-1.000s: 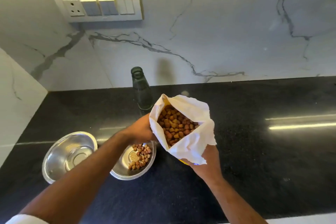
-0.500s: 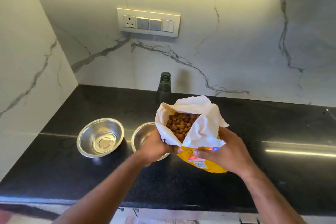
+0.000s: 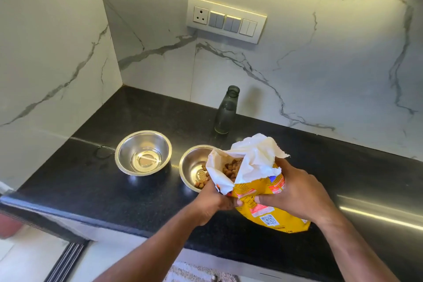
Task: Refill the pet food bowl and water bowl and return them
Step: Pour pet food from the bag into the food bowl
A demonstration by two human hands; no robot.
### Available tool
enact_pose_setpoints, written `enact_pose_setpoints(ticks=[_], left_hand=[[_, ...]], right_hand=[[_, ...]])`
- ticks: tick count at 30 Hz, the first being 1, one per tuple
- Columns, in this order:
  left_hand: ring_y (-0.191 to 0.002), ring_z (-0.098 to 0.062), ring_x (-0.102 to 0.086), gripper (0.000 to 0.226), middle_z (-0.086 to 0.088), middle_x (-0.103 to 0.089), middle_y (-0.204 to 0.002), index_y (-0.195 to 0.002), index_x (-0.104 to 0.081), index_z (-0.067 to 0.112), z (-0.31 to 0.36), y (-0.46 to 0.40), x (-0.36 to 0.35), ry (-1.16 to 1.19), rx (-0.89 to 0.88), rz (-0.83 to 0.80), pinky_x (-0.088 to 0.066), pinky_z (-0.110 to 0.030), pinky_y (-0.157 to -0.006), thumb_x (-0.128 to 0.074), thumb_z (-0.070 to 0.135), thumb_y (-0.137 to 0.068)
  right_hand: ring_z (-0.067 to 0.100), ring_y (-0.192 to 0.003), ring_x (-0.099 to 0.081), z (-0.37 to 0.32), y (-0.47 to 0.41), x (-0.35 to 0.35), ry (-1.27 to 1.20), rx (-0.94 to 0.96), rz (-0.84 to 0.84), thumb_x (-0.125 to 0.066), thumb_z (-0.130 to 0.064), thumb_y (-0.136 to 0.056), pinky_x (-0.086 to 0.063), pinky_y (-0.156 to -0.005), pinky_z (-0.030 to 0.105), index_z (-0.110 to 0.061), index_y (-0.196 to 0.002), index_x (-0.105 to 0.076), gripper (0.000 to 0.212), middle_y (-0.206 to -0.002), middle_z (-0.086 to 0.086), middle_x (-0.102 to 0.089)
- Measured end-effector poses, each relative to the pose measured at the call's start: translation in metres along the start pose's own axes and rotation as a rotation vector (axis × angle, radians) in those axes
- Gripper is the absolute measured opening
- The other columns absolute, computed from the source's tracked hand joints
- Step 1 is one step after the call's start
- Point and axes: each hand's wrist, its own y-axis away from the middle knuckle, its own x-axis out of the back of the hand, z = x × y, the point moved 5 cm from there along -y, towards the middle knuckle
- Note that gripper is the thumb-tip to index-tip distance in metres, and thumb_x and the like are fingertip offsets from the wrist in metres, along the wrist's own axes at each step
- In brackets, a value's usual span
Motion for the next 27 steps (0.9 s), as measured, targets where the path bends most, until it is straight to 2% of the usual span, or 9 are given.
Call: enact_pose_setpoints(ticks=[2, 6, 13, 17, 22, 27], left_hand=[[-0.122, -0.032, -0.067, 0.062, -0.015, -0.070, -0.130, -0.136, -0.057, 0.011, -0.007, -0.001, -0.004, 0.059, 0.008, -0.006, -0.056, -0.056, -0.100, -0.079, -0.002, -0.080], [-0.119, -0.031, -0.069, 0.060, -0.009, -0.073, -0.125, -0.134, -0.058, 0.015, -0.018, -0.004, -0.011, 0.175, 0.048, 0.009, -0.059, -0.048, -0.095, -0.077, 0.003, -0.079], [-0.122, -0.036, -0.066, 0.049, -0.014, -0.071, -0.128, -0.128, -0.064, 0.016, -0.031, -0.008, -0.014, 0.351, 0.071, 0.021, -0.054, -0.055, -0.101, -0.074, 0.001, -0.083], [-0.125, -0.040, -0.063, 0.051, -0.018, -0.068, -0.132, -0.132, -0.060, 0.012, -0.037, -0.011, -0.015, 0.407, 0.074, 0.013, -0.050, -0.061, -0.105, -0.073, 0.002, -0.084], [-0.126, -0.041, -0.063, 0.053, -0.017, -0.068, -0.133, -0.135, -0.057, 0.008, -0.040, -0.014, -0.018, 0.493, 0.078, -0.010, -0.048, -0.062, -0.107, -0.070, 0.000, -0.085], [-0.123, -0.040, -0.065, 0.052, -0.019, -0.069, -0.130, -0.137, -0.054, 0.004, -0.040, -0.017, -0.023, 0.618, 0.086, -0.020, -0.054, -0.057, -0.101, -0.066, -0.001, -0.087]], right_hand=[[0.020, -0.105, -0.071, -0.004, -0.005, 0.003, 0.077, 0.007, -0.018, -0.073, -0.082, -0.057, -0.055, -0.081, 0.036, -0.051, -0.138, -0.035, 0.095, -0.115, -0.018, -0.071], [0.019, -0.104, -0.071, -0.013, -0.018, 0.009, 0.177, 0.038, -0.072, -0.073, -0.082, -0.062, -0.057, -0.082, 0.036, -0.050, -0.142, -0.032, 0.096, -0.118, -0.015, -0.070], [0.017, -0.108, -0.070, -0.027, -0.038, 0.008, 0.299, 0.065, -0.161, -0.068, -0.085, -0.067, -0.055, -0.084, 0.034, -0.045, -0.142, -0.034, 0.092, -0.124, -0.014, -0.067], [0.018, -0.111, -0.069, -0.034, -0.046, 0.006, 0.344, 0.076, -0.195, -0.067, -0.086, -0.067, -0.055, -0.087, 0.037, -0.045, -0.142, -0.034, 0.092, -0.127, -0.014, -0.066], [0.018, -0.110, -0.069, -0.042, -0.053, 0.006, 0.376, 0.090, -0.201, -0.066, -0.085, -0.069, -0.055, -0.086, 0.037, -0.045, -0.140, -0.035, 0.087, -0.125, -0.014, -0.067], [0.017, -0.109, -0.069, -0.052, -0.061, 0.010, 0.393, 0.112, -0.179, -0.064, -0.085, -0.072, -0.050, -0.078, 0.034, -0.046, -0.143, -0.032, 0.087, -0.125, -0.015, -0.066]])
